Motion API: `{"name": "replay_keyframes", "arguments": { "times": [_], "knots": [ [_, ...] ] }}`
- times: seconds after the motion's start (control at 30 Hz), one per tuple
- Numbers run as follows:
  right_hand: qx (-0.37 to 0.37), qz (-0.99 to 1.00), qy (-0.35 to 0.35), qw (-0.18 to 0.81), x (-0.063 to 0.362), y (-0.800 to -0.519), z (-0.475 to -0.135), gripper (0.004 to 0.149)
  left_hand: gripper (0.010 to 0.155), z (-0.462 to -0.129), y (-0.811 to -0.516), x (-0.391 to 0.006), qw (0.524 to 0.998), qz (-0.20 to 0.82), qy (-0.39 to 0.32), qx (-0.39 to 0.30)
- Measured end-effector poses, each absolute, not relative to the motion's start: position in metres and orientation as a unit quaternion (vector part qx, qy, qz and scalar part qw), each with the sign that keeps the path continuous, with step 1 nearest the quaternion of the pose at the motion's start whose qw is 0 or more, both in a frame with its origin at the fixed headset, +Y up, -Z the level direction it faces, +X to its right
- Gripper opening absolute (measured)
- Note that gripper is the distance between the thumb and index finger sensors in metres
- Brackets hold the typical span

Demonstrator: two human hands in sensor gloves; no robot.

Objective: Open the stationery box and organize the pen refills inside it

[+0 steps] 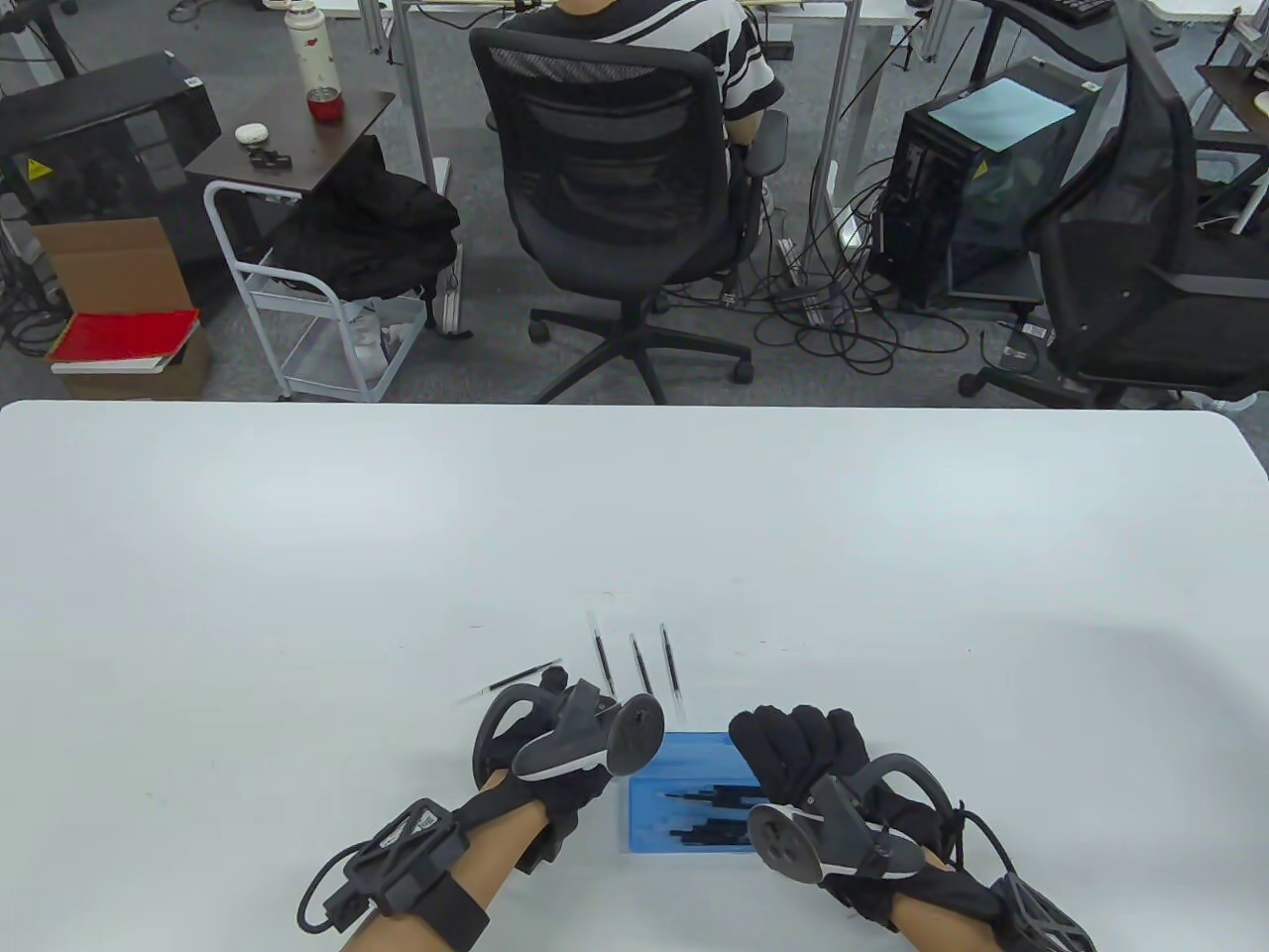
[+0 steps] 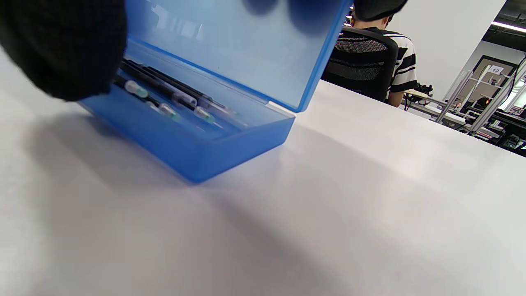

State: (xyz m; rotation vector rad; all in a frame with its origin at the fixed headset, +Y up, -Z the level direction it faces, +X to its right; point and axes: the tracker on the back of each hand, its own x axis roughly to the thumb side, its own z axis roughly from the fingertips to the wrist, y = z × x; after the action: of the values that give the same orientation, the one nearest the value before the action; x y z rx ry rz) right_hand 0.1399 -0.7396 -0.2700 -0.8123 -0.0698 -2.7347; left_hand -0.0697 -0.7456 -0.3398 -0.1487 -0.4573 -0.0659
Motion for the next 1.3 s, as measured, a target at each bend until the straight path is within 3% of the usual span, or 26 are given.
{"name": "replay_keyframes", "arguments": {
  "times": [0.8,1.1,1.3],
  "knots": [
    [-0.279,-0.949,-0.026,0.143,0.139,-0.74,-0.27,0.122,0.051,-0.328,-0.747,-0.069,0.967,-0.052,-0.248,-0.041],
    [-0.278,-0.949,-0.025,0.144,0.139,-0.74,-0.27,0.122,0.05,-0.319,-0.715,-0.08,0.973,-0.032,-0.228,0.016],
    [-0.278,-0.95,-0.026,0.143,0.139,-0.74,-0.27,0.122,0.051,-0.293,-0.692,-0.078,0.964,-0.035,-0.253,0.076]
  ]
}}
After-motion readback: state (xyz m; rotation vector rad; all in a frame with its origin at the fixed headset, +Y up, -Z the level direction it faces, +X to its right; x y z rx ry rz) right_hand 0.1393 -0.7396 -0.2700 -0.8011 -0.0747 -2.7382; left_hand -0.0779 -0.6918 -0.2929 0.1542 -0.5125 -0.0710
